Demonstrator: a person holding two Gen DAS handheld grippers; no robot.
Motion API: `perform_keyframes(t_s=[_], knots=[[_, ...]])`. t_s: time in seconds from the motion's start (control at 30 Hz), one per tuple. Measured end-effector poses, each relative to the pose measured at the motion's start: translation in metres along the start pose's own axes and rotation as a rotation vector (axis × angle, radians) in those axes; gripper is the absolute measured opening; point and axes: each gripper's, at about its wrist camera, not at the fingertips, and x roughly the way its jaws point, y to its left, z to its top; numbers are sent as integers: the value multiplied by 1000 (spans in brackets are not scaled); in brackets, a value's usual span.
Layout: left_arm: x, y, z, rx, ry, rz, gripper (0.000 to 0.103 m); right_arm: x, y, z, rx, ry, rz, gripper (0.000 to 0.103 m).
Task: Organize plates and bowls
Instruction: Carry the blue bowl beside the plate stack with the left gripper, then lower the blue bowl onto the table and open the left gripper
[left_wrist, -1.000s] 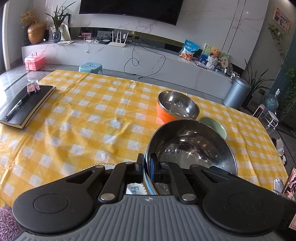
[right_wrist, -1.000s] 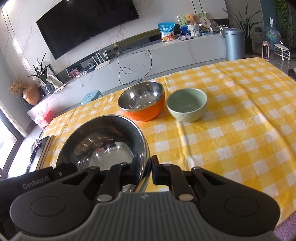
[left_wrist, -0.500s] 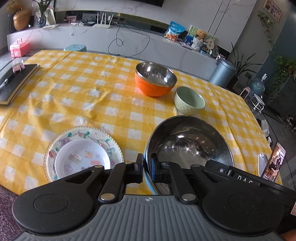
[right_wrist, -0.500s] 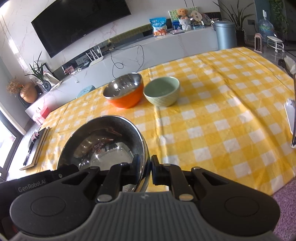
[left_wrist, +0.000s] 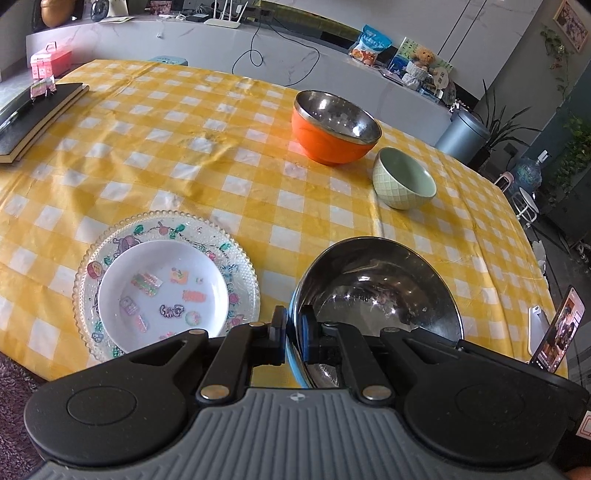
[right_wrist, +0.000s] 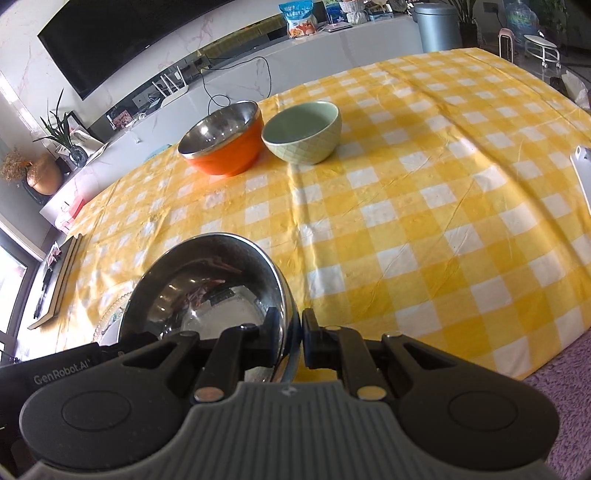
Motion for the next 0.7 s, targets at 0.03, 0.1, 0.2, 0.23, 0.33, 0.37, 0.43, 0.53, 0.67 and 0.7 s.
perform_keyframes(t_s=[0.03,0.1,0.2,0.23,0.33,0.37,0.43,0.53,0.67,0.7], knots=[[2,0,0,-3,1,-1,8,2,-1,1,5,2,-2,11],[5,1,1,-9,4,-6,8,6,-2,2,14,6,-7,11],[11,3,2,-18,8,-15,8,11,-3,3,21,11,-15,11],[13,3,2,-19,11,-16,8,13,-4,3,21,14,-17,11],[17,5,1,-17,8,-24,8,18,-4,2,16,20,-27,11],[18,5,1,-16,6,-24,8,18,-4,2,13,17,-30,11],[18,4,2,-12,1,-23,8,19,-2,2,5,10,-32,11],[19,3,2,1,-8,-18,8,20,0,2,-10,5,-40,11],[17,3,2,8,-17,-24,11,20,2,2,-21,1,-37,14],[16,3,3,11,-23,-24,15,19,2,2,-22,-5,-36,15]])
